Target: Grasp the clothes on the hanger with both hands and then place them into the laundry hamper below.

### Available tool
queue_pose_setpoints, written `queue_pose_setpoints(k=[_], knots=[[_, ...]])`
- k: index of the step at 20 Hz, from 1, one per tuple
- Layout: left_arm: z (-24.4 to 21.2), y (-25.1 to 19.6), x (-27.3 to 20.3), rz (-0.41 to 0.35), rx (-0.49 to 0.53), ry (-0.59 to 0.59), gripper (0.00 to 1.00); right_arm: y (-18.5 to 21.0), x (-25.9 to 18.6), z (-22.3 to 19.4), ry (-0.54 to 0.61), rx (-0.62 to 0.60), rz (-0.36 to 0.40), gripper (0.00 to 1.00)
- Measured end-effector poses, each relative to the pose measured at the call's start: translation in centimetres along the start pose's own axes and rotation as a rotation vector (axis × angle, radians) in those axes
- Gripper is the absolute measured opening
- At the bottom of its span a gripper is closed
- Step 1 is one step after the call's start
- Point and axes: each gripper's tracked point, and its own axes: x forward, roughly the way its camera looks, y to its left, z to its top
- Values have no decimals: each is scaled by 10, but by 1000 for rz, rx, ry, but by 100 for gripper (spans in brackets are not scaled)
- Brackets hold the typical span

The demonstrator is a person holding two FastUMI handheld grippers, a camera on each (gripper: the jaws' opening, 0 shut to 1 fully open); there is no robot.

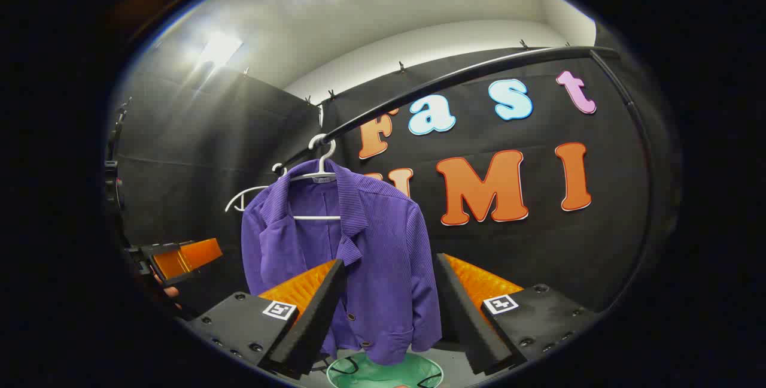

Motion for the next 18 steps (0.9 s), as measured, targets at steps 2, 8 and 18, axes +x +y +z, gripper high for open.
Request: queue_pose_setpoints(k=[2,8,18], knots=[[-12,8,19,-30,-1,20,92,5,12,-1,-2,-15,-50,98],[-15,24,40,-21,40,11,95,9,38,-23,25,19,-89,97],[-24,27,11,125,39,-1,92,-7,49,-43,14,-22,-21,98]])
